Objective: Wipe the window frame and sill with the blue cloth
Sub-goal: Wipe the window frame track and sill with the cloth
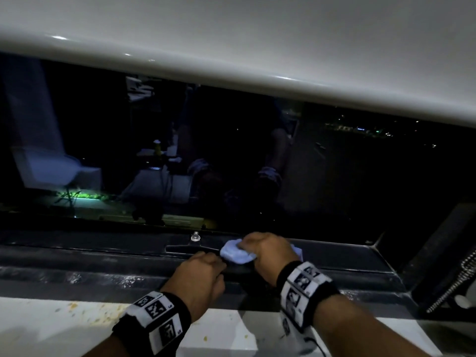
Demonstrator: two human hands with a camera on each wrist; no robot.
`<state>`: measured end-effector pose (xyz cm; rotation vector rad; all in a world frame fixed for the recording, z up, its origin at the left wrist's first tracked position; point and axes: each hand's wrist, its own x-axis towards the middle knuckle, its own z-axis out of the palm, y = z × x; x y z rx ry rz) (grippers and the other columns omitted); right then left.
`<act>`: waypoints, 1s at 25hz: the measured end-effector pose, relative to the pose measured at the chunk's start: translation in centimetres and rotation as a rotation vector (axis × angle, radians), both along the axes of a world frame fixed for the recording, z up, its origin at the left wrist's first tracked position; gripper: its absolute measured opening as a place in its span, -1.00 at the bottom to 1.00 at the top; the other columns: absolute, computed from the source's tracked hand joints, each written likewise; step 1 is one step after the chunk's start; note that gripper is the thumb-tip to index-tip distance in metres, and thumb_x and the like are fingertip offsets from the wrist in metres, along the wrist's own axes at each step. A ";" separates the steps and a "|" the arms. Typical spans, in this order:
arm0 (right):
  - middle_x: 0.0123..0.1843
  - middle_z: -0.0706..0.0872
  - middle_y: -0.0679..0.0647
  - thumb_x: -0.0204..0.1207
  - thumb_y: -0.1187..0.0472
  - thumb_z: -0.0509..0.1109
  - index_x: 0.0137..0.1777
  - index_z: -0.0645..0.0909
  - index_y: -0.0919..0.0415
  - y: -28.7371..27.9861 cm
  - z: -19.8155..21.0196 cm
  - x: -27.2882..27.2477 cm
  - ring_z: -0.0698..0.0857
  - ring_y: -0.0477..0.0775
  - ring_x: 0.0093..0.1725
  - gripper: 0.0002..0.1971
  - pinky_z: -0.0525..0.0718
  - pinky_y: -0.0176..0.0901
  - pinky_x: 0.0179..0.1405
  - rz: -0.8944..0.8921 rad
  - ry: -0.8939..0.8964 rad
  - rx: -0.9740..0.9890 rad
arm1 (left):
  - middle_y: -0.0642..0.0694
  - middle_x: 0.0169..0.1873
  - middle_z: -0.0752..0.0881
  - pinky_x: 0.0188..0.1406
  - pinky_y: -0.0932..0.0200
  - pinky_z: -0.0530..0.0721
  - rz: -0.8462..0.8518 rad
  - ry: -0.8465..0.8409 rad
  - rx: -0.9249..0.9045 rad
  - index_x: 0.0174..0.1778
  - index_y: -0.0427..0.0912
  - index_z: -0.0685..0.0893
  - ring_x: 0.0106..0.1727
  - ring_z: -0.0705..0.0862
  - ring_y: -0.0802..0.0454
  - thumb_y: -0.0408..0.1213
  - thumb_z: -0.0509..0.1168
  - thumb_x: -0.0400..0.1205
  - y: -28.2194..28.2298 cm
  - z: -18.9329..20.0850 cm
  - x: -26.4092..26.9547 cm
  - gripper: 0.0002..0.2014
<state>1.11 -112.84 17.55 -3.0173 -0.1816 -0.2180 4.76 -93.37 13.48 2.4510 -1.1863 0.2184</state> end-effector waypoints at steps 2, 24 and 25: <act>-0.05 0.75 0.06 0.27 0.26 0.25 -0.08 0.75 0.05 1.2 -1.5 -1.2 0.74 0.18 -0.09 -0.69 0.69 -0.20 -0.09 0.031 0.069 0.021 | 0.03 -0.27 0.74 -0.26 0.25 0.57 -0.003 0.032 -0.017 -0.17 -0.02 0.73 -0.22 0.66 0.03 -0.08 0.01 0.37 0.0 -0.1 0.5 -0.62; -0.27 0.73 -0.04 -0.10 0.23 0.45 -0.21 0.76 -0.08 2.0 -0.4 -3.6 0.68 0.11 -0.43 -0.61 0.63 -0.30 -0.45 -0.070 -0.073 -0.139 | -0.21 0.13 0.66 0.14 0.01 0.55 -0.098 0.164 -0.003 0.31 -0.13 0.44 0.14 0.60 -0.19 -0.34 0.08 0.52 1.1 0.9 1.7 -0.59; -0.21 0.74 0.01 -0.01 0.23 0.44 -0.13 0.76 -0.03 1.8 0.0 -3.3 0.72 0.17 -0.34 -0.62 0.65 -0.28 -0.34 -0.113 -0.062 -0.114 | -0.18 0.15 0.65 0.20 0.05 0.53 -0.119 0.131 -0.008 0.31 -0.15 0.49 0.18 0.58 -0.16 -0.38 0.09 0.52 1.1 0.8 1.8 -0.59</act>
